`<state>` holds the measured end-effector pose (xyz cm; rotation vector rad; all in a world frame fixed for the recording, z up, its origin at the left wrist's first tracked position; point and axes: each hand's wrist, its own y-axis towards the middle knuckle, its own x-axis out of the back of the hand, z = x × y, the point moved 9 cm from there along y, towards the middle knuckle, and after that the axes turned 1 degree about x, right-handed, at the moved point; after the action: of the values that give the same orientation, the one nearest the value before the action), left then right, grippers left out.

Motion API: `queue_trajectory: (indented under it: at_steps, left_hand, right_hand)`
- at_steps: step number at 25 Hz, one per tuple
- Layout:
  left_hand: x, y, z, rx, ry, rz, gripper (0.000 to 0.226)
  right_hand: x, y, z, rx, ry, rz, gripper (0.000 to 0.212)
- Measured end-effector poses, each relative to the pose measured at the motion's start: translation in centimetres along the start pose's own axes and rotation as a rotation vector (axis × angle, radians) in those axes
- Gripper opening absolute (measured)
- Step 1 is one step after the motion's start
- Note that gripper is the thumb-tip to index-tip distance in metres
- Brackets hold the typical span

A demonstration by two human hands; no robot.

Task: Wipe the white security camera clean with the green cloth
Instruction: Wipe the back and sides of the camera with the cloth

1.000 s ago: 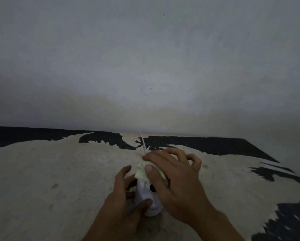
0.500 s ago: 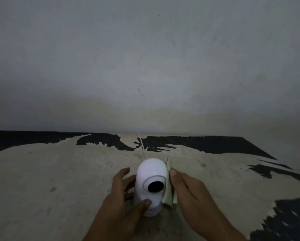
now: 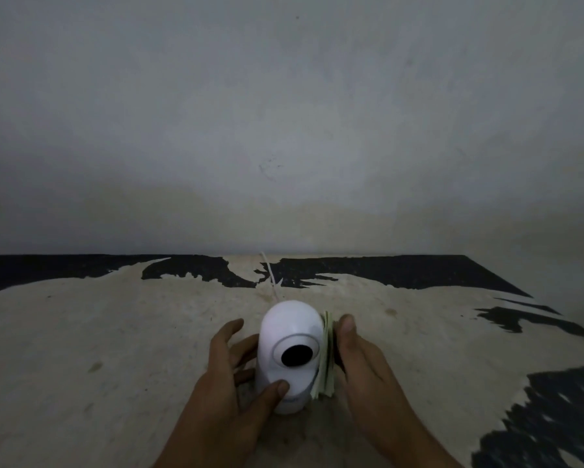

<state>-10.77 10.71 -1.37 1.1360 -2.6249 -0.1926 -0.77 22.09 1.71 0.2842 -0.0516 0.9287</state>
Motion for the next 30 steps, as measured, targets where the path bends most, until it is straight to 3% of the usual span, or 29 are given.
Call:
queue_trajectory:
  at_steps: [5,10,12,17,21,24,28,30]
  left_hand:
    - [0.0,0.0,0.0,-0.008,0.011,0.01,0.081]
    - [0.1,0.0,0.3,0.012,-0.012,-0.001,0.08]
    - [0.0,0.0,0.2,0.02,-0.008,0.004,0.084]
    - [0.0,0.1,0.0,0.051,-0.028,0.005,0.087]
    - [-0.2,0.1,0.4,0.055,-0.029,0.011,0.08]
    - [-0.2,0.3,0.2,0.118,-0.137,0.009,0.083]
    - [-0.4,0.2,0.7,0.244,-0.376,-0.002,0.049]
    - [-0.4,0.0,1.1,0.229,-0.394,-0.015,0.053]
  right_hand:
    - [-0.5,2.0,-1.2,-0.083,0.187,0.038,0.068]
    - [-1.7,3.6,0.2,-0.126,0.462,0.202,0.089]
    - [-2.4,4.0,0.2,-0.144,0.463,0.252,0.093]
    - [-2.7,4.5,2.0,0.035,-0.02,0.285,0.096]
    - [-4.7,1.5,6.1,0.54,-0.744,0.394,0.083]
    - [-6.6,-0.5,6.6,0.739,-1.161,0.423,0.072]
    - [-7.0,-1.6,6.1,0.852,-1.324,0.433,0.063]
    - [-5.9,-1.4,5.9,0.804,-1.239,0.355,0.065]
